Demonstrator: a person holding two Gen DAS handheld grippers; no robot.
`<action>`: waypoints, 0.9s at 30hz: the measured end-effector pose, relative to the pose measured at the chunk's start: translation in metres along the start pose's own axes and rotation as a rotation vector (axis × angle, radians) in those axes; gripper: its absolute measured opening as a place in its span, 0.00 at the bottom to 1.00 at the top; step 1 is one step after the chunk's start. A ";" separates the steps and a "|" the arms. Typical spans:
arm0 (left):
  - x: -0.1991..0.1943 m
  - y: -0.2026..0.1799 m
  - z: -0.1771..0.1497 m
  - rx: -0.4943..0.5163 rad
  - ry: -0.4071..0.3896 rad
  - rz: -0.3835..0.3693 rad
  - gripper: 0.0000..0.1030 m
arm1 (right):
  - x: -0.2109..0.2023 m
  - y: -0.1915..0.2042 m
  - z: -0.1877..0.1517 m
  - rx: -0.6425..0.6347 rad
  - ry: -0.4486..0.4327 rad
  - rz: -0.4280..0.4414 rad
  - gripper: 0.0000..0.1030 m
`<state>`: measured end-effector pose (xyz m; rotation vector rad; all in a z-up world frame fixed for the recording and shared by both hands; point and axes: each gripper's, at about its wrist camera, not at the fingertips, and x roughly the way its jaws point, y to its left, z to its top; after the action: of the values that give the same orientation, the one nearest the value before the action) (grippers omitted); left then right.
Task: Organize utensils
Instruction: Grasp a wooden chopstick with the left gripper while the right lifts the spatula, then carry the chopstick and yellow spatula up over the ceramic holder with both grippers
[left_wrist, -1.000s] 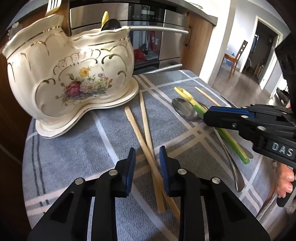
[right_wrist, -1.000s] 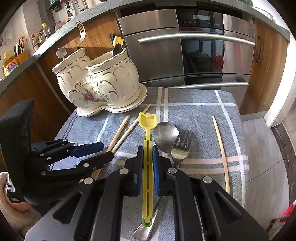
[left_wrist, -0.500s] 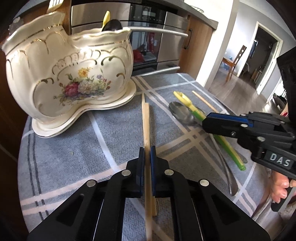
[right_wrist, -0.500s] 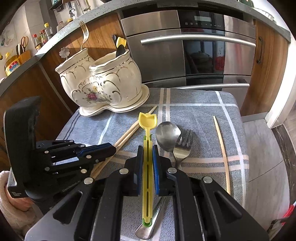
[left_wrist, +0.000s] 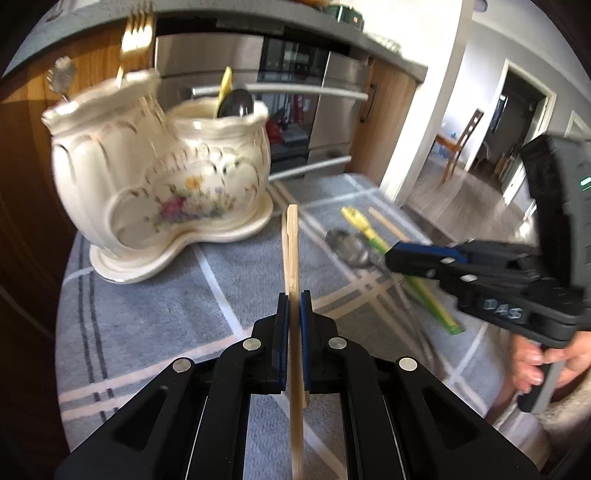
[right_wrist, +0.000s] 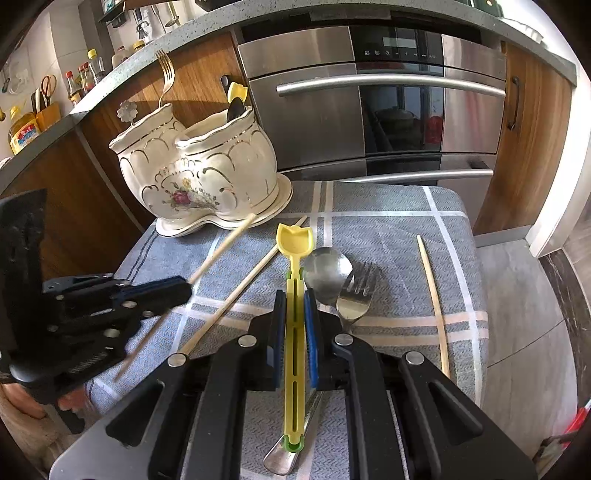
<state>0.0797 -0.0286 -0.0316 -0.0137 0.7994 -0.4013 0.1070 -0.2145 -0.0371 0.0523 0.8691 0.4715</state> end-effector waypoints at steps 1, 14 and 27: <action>-0.007 0.001 0.001 -0.003 -0.015 -0.002 0.07 | -0.001 -0.001 0.001 0.006 -0.007 0.006 0.10; -0.097 0.036 0.059 -0.064 -0.299 0.031 0.07 | -0.009 0.006 0.022 0.032 -0.084 0.034 0.10; -0.086 0.109 0.130 -0.181 -0.541 -0.029 0.06 | -0.013 0.050 0.106 -0.021 -0.330 0.071 0.10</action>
<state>0.1545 0.0852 0.1022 -0.2920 0.2982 -0.3295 0.1606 -0.1598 0.0530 0.1385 0.5392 0.5215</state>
